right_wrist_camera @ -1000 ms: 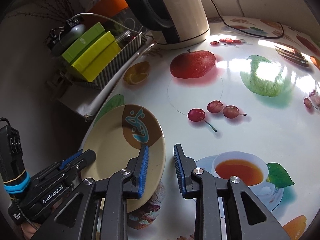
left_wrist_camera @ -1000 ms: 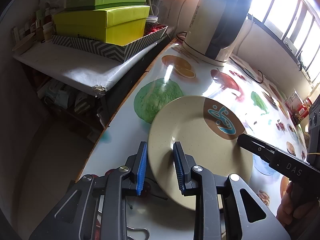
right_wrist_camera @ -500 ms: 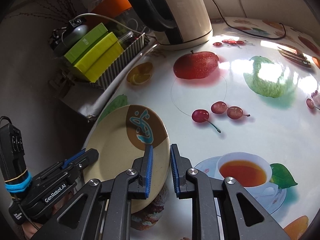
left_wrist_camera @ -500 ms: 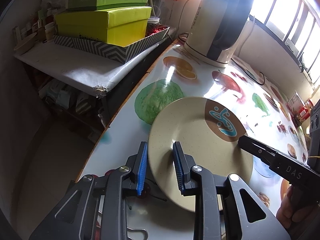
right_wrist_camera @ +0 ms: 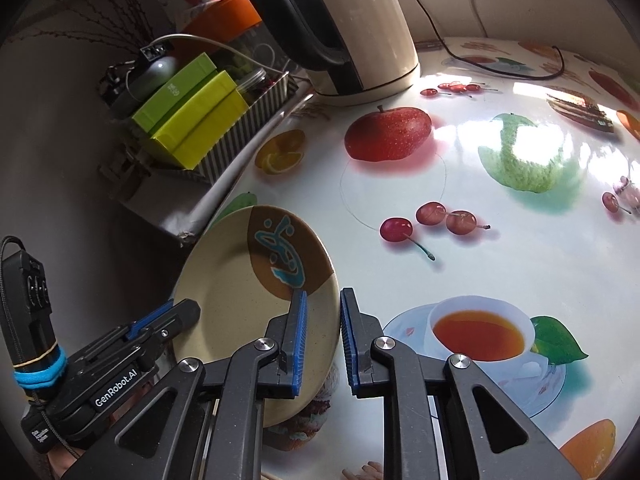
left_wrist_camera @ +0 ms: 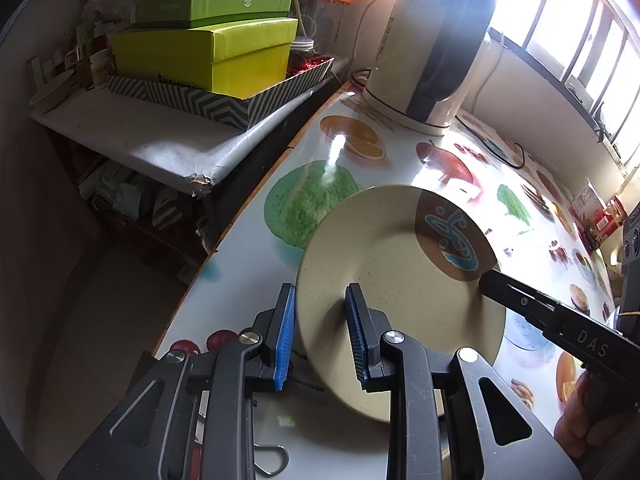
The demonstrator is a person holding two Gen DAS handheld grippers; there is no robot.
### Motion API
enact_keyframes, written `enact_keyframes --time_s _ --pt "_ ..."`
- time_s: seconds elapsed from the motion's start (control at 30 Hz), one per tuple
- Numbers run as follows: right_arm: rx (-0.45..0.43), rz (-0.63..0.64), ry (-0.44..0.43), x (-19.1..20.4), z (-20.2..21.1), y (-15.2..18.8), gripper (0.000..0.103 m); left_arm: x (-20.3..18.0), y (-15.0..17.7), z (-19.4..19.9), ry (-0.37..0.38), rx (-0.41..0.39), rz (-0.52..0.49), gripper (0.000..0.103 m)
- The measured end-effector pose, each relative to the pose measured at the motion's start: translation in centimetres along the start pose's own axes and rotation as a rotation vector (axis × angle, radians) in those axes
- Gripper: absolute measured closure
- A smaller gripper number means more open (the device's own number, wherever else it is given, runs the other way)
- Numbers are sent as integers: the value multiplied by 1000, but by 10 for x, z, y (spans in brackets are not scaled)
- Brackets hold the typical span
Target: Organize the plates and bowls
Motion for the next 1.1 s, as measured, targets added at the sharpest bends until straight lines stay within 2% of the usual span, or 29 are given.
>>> enact_keyframes --time_s 0.57,1.1 --pt "-53 -7 -11 2 38 3 86 -21 1 33 24 -44 -26 77" --pt "-95 -5 -8 4 82 32 86 -38 23 69 34 -70 -58 77"
Point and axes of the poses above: each gripper's, at about its wrist camera, not at the fingertips, and z roughly against the way its jaws point, x to its left, y to its underside, the point moved 9 cm from there along -z, roughly the way its jaws point, and after that the axes turned 5 degrees about -z, right-handed, at the moved point
